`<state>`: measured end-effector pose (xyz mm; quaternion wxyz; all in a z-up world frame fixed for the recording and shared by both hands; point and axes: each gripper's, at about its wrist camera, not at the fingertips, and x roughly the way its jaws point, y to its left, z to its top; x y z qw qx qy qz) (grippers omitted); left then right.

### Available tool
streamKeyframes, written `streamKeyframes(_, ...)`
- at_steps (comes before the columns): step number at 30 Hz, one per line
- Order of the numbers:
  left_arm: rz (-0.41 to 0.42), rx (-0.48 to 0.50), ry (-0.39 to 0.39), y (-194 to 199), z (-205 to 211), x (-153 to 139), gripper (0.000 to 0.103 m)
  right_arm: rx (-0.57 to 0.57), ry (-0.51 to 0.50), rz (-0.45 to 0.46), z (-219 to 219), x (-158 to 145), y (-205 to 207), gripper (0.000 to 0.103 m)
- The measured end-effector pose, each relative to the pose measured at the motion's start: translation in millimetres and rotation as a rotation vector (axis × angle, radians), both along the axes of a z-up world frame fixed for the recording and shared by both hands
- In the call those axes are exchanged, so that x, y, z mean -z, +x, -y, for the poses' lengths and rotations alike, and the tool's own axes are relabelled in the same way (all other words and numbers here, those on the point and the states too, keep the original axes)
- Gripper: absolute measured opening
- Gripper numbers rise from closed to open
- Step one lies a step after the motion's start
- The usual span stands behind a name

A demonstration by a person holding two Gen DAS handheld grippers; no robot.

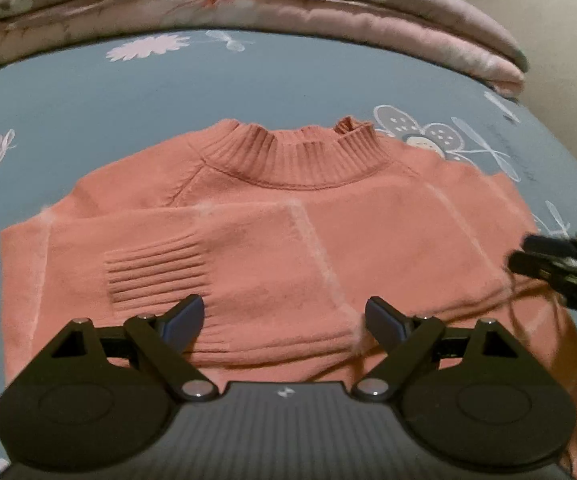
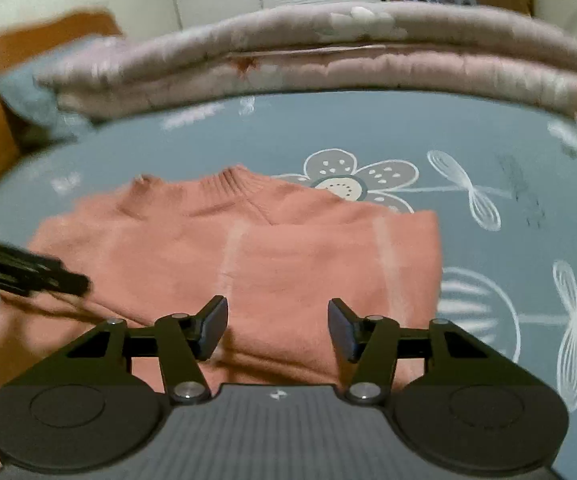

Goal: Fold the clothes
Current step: 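Open the left tool and raise both tools above the sweater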

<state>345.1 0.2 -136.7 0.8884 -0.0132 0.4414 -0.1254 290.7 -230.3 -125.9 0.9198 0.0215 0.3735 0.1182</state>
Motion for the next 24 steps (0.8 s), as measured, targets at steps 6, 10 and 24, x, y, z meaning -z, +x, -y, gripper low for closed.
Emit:
streamKeyframes(6, 0.008, 0.020, 0.011, -7.2, -10.1, 2.3, 0.088, -0.021, -0.091, -0.032, -8.0, 14.5, 6.7, 0.061)
streamKeyframes(10, 0.052, -0.011, -0.042, -6.4, -16.1, -18.1, 0.088, -0.006, -0.026, -0.025, -6.6, -6.6, 8.2, 0.061)
streamKeyframes(24, 0.054, 0.045, -0.008, 25.0, -17.8, 0.2, 0.089, -0.015, -0.045, -0.009, -63.0, 14.8, 55.4, 0.066)
